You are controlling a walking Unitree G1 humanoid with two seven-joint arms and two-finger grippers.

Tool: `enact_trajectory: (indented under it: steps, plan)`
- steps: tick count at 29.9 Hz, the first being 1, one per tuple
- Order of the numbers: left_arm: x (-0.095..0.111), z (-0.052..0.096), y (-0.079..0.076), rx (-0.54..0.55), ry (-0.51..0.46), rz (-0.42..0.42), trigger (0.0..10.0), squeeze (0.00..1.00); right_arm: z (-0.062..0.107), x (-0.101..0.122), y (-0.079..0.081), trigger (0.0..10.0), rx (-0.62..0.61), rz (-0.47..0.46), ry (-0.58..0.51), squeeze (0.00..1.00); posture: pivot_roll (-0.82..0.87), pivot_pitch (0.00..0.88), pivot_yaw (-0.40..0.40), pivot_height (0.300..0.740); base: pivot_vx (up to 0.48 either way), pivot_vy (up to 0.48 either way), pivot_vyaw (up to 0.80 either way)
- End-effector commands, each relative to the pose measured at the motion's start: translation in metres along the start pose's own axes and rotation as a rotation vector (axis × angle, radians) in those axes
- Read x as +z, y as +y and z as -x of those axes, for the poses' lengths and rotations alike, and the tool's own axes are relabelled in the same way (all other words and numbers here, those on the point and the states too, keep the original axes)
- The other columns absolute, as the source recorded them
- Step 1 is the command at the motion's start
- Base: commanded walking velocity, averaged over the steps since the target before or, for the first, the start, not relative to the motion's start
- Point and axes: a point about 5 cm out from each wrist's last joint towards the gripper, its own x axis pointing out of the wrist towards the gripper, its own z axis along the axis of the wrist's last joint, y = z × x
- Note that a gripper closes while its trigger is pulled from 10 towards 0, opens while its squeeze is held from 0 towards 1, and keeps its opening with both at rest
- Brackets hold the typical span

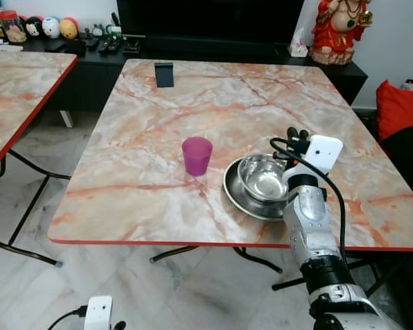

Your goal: Setting the table

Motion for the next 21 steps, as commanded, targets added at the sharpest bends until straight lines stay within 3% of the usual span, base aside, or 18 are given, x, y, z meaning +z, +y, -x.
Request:
enact_trajectory:
  steps: [1, 18, 21]
  plan:
    - [0.0003, -0.0013, -0.0098, -0.011, 0.02, -0.006, 10.0, 0.0, -0.002, 0.0033, -0.0031, 10.0, -0.013, -0.002, -0.017, 0.0, -0.01, 0.0, -0.035, 0.74, 0.0, 0.315, 0.0]
    - [-0.0046, 0.0005, -0.0022, -0.001, 0.021, -0.003, 10.0, 0.0, -0.002, 0.0077, 0.0023, 10.0, 0.027, 0.034, -0.054, 0.0, -0.01, 0.0, -0.034, 0.74, 0.0, 0.324, 0.0]
    - [-0.0052, 0.0006, -0.0022, 0.0, 0.023, -0.004, 10.0, 0.0, -0.0016, 0.0116, 0.0053, 10.0, 0.047, 0.048, -0.083, 0.0, -0.01, 0.0, -0.035, 0.74, 0.0, 0.336, 0.69]
